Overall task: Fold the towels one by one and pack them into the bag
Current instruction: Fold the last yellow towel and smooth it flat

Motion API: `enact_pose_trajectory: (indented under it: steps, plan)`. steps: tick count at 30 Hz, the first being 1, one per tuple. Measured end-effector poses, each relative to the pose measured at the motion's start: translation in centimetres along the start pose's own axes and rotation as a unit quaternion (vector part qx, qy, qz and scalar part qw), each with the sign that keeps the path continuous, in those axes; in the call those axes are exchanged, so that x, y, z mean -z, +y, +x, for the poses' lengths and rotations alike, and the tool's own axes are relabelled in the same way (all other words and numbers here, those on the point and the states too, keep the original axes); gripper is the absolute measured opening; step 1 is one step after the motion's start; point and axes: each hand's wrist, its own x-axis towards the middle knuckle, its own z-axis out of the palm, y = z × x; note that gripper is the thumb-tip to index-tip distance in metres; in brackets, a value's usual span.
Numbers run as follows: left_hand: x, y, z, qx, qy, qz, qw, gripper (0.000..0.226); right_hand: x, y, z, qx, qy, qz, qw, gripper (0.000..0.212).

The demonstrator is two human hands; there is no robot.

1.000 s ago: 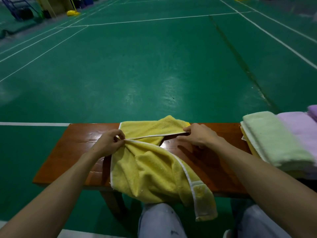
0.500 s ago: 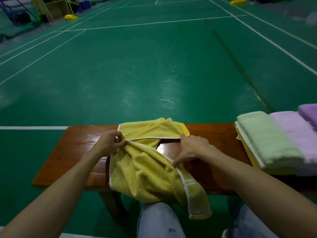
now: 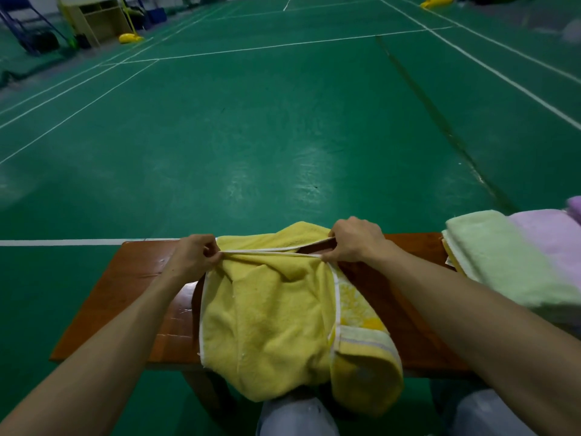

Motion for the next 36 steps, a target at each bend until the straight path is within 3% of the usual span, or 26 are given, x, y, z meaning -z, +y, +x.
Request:
enact_pose_trajectory:
  steps: [4,10,13,18,21,24,36]
  plan:
    - [0.2,0.1,0.2,-0.010,0.007,0.009,1.000,0.012,-0.5,0.3,0.8,0.006,-0.016,0.056,0.998,0.046]
    - [0.4,-0.6,-1.2,-0.005,-0.016,-0.020,1.000,0.011,-0.7,3.2,-1.2,-0.005,0.025,0.097,0.995,0.012]
    - [0.2,-0.2,-1.7,-0.010,-0.006,-0.046,0.999,0.014,-0.9,3.4,-2.4,0.011,0.057,0.122,0.991,0.015]
    - [0.1,0.5,-2.6,-0.011,-0.019,-0.039,0.999,0.017,-0.7,1.5,-1.7,0.068,0.034,0.104,0.992,0.051]
    - [0.0,-0.2,-3.2,-0.008,-0.015,-0.033,0.999,0.024,-0.9,0.9,-0.2,0.083,0.002,0.076,0.994,0.030]
    - [-0.1,-0.5,-3.3,-0.016,-0.012,-0.033,0.999,0.023,-1.5,0.9,0.1,0.087,0.043,0.073,0.993,0.012]
    - [-1.0,0.1,-3.4,-0.026,-0.006,-0.058,0.998,0.011,-2.3,2.4,0.1,0.092,0.074,0.051,0.992,0.024]
